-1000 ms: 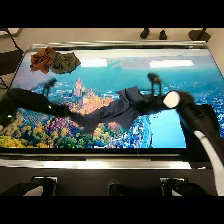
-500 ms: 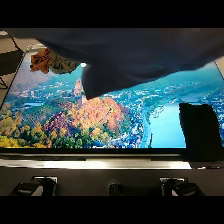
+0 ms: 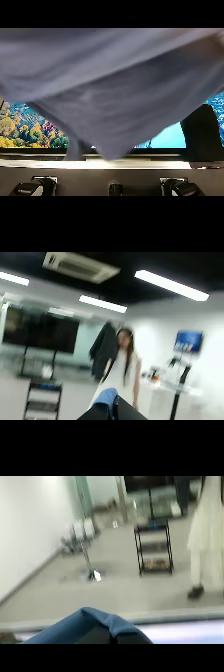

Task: Fold the shirts.

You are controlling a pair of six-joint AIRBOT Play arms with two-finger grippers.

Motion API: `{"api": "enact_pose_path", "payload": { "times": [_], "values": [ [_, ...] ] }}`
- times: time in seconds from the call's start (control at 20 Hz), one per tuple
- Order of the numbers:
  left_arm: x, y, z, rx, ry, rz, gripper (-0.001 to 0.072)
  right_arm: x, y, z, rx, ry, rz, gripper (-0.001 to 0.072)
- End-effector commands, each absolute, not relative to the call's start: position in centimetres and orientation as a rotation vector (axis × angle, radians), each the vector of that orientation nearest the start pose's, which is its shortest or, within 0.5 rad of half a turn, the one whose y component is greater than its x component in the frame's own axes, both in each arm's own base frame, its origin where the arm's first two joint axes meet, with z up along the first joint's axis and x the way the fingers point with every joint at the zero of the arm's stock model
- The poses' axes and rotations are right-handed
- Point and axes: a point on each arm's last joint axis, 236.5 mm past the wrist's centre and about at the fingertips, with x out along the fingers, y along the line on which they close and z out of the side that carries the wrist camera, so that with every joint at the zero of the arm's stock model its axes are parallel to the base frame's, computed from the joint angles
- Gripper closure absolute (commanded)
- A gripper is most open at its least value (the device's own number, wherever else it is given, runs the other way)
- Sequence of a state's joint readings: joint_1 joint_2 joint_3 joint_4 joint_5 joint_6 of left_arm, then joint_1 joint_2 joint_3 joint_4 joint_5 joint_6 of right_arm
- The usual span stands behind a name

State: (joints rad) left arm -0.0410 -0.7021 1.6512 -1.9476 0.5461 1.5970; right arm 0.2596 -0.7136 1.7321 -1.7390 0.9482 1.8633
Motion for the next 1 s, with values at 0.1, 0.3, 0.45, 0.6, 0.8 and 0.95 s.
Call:
{"api": "enact_pose_path", "payload": {
  "times": [0.1, 0.3, 0.45, 0.6, 0.8, 0.95],
  "values": [
    [37.1, -6.0, 35.9, -0.12, 0.35, -0.211, 0.068, 35.4, 5.5, 34.1, 0.108, 0.539, 0.035, 0.0675],
    [39.1, -6.5, 13.2, -0.14, 0.991, -0.2, 0.068, 44.6, 10.1, 19.8, 0.09, 0.871, 0.067, 0.0674],
    [38.1, -7.0, 2.2, -0.184, 1.27, -0.189, 0.0679, 49.7, 15.0, 11.4, 0.211, 0.975, 0.154, 0.0674],
    [37.2, -8.3, -2.9, -0.272, 1.445, -0.192, 0.0679, 50.4, 19.7, 6.8, 0.437, 1.088, 0.224, 0.0676],
    [36.8, -11.1, -5.6, -0.417, 1.539, -0.244, 0.0614, 50.2, 21.0, 4.8, 0.501, 1.154, 0.243, 0.0433],
    [37.2, -10.4, -4.8, -0.415, 1.533, -0.247, -0.0012, 50.1, 17.3, 6.0, 0.531, 1.164, 0.198, 0.008]
  ]
}}
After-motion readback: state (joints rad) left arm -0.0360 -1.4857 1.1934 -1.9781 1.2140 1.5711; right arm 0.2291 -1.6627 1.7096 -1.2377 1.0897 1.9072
